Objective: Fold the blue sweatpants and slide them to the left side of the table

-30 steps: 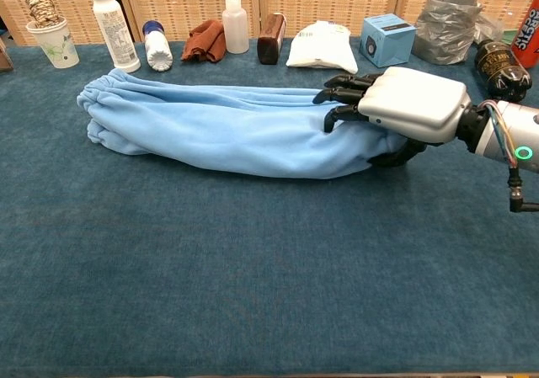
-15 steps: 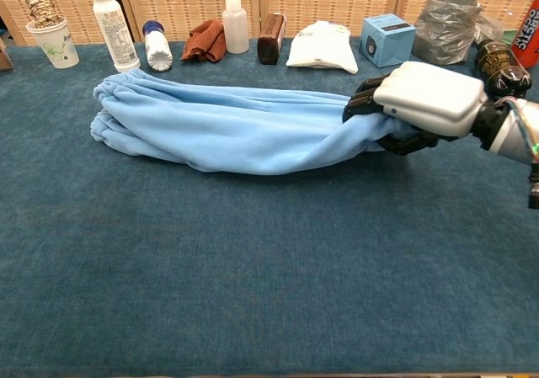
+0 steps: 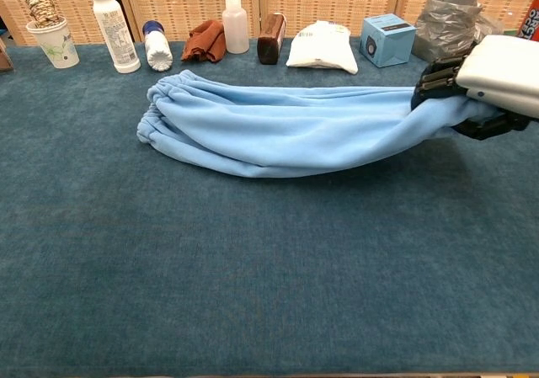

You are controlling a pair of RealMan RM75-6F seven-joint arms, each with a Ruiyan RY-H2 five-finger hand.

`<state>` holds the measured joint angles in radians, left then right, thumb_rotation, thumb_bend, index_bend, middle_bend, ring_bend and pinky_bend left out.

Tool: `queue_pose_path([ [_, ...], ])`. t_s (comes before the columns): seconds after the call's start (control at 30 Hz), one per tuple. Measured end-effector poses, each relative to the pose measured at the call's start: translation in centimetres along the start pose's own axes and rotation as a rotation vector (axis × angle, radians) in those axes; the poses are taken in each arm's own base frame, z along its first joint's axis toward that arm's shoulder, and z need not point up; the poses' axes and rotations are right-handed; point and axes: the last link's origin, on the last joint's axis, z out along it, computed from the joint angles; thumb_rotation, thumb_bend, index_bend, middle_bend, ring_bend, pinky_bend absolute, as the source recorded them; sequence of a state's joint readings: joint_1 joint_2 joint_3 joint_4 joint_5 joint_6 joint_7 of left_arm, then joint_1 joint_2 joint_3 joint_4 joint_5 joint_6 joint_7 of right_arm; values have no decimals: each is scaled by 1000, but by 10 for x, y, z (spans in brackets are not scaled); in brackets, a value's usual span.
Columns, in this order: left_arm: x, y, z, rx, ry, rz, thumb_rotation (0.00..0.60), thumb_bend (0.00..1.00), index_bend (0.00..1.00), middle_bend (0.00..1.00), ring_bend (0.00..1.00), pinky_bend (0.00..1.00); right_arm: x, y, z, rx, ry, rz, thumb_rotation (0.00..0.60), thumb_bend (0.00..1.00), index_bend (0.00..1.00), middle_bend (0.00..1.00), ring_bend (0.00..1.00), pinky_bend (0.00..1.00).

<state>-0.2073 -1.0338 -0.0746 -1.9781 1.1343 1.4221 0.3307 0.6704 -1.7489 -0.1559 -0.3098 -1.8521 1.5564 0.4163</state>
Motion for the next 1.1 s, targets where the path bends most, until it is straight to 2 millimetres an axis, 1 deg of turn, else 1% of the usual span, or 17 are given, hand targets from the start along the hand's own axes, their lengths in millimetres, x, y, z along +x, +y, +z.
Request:
queue_pose_path([
  [0.1, 0, 0, 0, 1, 0, -2, 600, 11, 0, 0, 0, 0, 6, 1, -4, 24, 19, -9, 600, 962, 590, 421, 320, 498],
  [0.17, 0, 0, 0, 1, -1, -3, 600, 11, 0, 0, 0, 0, 10, 1, -2, 41, 36, -10, 600, 962, 590, 421, 320, 498],
  [0.23, 0, -1, 0, 2, -1, -3, 600, 10, 0, 0, 0, 0, 13, 0, 2, 53, 50, -7, 600, 963, 590, 421, 320, 498],
  [0.33, 1, -1, 0, 0, -1, -4, 600, 10, 0, 0, 0, 0, 18, -3, 15, 75, 75, 1, 600, 962, 590, 421, 320, 498],
  [0.53, 1, -3, 0, -3, -1, -13, 600, 11, 0, 0, 0, 0, 25, -12, 53, 98, 95, 39, 600, 965, 587, 419, 319, 498],
  [0.63, 2, -4, 0, -2, -3, -20, 600, 11, 0, 0, 0, 0, 27, -20, 75, 95, 84, 72, 600, 965, 588, 419, 319, 498],
  [0.77, 3, -6, 2, 3, -5, -25, 600, 11, 0, 0, 0, 0, 31, -35, 110, 88, 64, 105, 600, 967, 588, 419, 319, 498],
  [1.1, 0, -8, 8, 12, -30, -20, 600, 10, 0, 0, 0, 0, 44, -57, 179, 17, 46, 115, 600, 968, 590, 420, 320, 498],
])
